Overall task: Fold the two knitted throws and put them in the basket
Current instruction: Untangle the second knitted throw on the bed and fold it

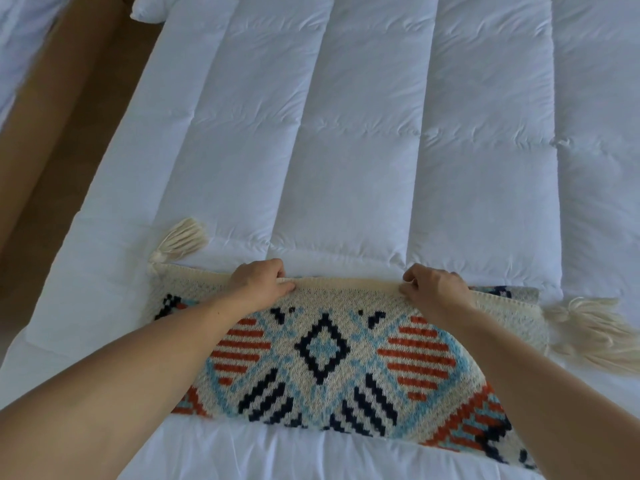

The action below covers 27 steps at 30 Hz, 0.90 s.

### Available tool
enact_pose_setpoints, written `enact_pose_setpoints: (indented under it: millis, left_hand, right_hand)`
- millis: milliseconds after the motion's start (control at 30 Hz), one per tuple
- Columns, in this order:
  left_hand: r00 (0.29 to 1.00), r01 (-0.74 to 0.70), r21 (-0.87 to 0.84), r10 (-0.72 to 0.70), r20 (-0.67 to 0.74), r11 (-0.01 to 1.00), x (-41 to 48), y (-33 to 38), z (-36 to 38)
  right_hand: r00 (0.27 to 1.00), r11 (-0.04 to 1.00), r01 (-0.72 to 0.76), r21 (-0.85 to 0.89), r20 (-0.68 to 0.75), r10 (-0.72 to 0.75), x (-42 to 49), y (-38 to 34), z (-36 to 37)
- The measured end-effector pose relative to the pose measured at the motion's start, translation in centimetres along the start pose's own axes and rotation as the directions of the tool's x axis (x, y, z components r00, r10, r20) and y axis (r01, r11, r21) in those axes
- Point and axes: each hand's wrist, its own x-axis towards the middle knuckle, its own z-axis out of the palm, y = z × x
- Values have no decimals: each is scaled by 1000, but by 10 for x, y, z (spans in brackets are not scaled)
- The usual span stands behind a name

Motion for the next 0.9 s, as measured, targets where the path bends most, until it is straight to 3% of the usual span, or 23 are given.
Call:
enact_pose_setpoints:
  millis: [167,233,367,533,767,900]
  left_hand:
    - [995,-60,343,30,92,937,0,4,-4]
    - [988,-76,382,17,156,921,2,14,-11]
    - [930,-170,174,100,355,970,3,57,-18]
    - [893,-321,-25,312,324,947,2,129,-6]
    - [856,-404,-122,421,300,907,-3,214,14]
    - [831,-423,-184,460,312,887,-8,249,25]
  right_hand:
    - [997,998,-65,-8,36,65,-10,15,-8]
    - [996,995,-70,-69,58,74,-18,28,-14]
    - [994,993,-110,-47,19,111,-39,55,-17]
    - [995,996,-80,-41,-58,78,-47,75,-16]
    - [1000,981,-27,-193,-13,25,-55,147,-31]
    - [988,975,157,-159,18,-156,-75,161,-34]
